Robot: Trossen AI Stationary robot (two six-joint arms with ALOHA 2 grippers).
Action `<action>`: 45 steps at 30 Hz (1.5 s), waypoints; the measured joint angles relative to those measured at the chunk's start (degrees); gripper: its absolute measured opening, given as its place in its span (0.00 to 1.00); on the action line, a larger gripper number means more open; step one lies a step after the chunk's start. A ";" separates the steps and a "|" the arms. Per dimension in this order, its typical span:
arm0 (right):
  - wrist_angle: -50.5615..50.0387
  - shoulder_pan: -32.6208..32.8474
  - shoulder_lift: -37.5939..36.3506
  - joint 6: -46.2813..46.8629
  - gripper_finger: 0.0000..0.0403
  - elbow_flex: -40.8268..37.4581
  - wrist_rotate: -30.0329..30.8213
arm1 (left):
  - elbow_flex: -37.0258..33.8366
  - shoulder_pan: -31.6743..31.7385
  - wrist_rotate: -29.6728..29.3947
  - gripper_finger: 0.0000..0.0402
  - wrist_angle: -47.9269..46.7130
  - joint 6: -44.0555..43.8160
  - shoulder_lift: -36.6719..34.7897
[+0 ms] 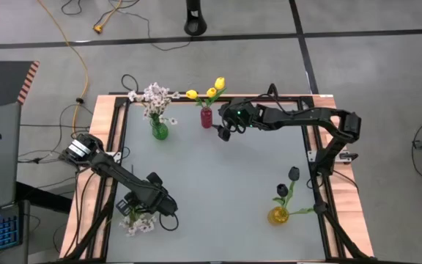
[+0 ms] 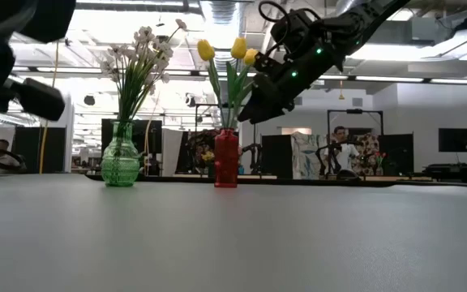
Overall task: Sort flowers into vase by color
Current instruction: Put the white flowers into the green vase
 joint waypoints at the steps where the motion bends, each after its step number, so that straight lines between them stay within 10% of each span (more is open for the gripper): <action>1: -1.47 0.25 -0.59 0.02 0.95 0.00 0.00 | -0.77 0.00 0.06 0.33 0.40 0.39 0.03; 19: -14.36 6.56 -7.11 0.06 0.95 0.00 0.00 | -12.48 -0.45 -3.87 0.33 12.06 2.64 -0.03; 45: -14.53 7.38 -7.09 0.04 0.95 0.00 0.00 | -9.91 -0.85 -2.37 0.24 8.35 -2.84 -0.05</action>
